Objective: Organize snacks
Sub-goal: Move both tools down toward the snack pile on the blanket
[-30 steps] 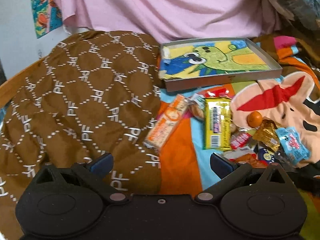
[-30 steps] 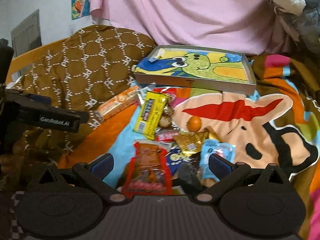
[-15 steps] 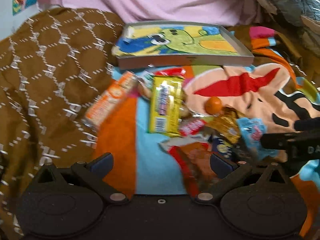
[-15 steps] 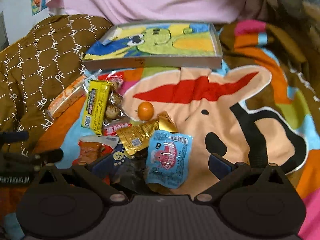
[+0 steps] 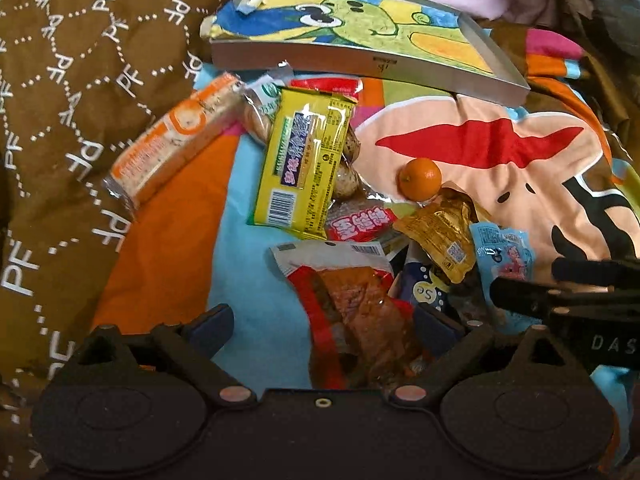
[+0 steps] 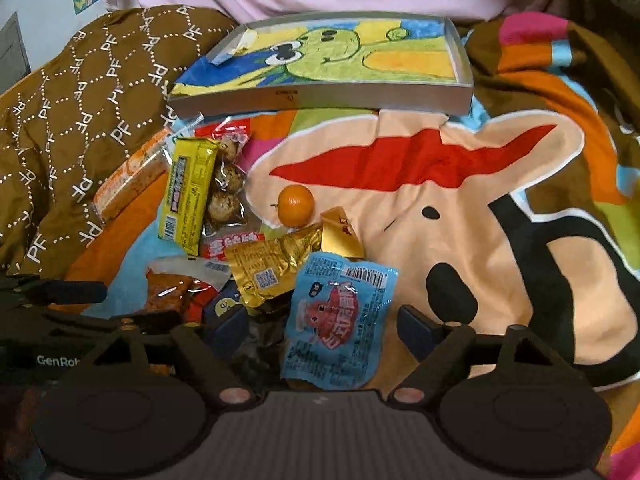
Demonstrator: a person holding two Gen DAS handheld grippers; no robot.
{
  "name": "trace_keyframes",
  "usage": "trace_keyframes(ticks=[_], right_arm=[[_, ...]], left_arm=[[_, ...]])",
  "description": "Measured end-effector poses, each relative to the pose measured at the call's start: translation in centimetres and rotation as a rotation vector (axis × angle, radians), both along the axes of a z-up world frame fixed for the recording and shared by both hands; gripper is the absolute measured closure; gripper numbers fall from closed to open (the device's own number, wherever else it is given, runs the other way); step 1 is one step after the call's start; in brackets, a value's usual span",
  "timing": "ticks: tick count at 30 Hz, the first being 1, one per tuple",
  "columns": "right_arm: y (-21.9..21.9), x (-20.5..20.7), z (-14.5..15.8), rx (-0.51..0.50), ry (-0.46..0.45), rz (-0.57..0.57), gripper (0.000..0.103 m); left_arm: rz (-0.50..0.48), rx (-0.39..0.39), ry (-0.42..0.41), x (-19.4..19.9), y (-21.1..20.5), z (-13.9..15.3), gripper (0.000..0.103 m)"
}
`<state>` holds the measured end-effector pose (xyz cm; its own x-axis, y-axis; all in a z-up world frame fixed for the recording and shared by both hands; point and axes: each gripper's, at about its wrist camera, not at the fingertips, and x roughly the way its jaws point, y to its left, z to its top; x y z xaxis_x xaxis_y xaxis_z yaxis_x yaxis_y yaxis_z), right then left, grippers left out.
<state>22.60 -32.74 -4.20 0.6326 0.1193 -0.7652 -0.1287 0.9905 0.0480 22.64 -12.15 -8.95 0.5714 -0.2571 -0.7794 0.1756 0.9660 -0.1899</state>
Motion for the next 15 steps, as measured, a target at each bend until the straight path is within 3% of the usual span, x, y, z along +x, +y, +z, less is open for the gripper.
trace_keyframes(ticks=[4,15], right_arm=[[-0.5,0.6,-0.9,0.008,0.03,-0.015,0.023],[0.2,0.5,-1.6,-0.072,0.012,0.056,0.036]], left_arm=[[-0.014,-0.001,0.041,0.9,-0.6,-0.7,0.006],[-0.19,0.056,0.091,2.1,0.0,-0.5,0.007]])
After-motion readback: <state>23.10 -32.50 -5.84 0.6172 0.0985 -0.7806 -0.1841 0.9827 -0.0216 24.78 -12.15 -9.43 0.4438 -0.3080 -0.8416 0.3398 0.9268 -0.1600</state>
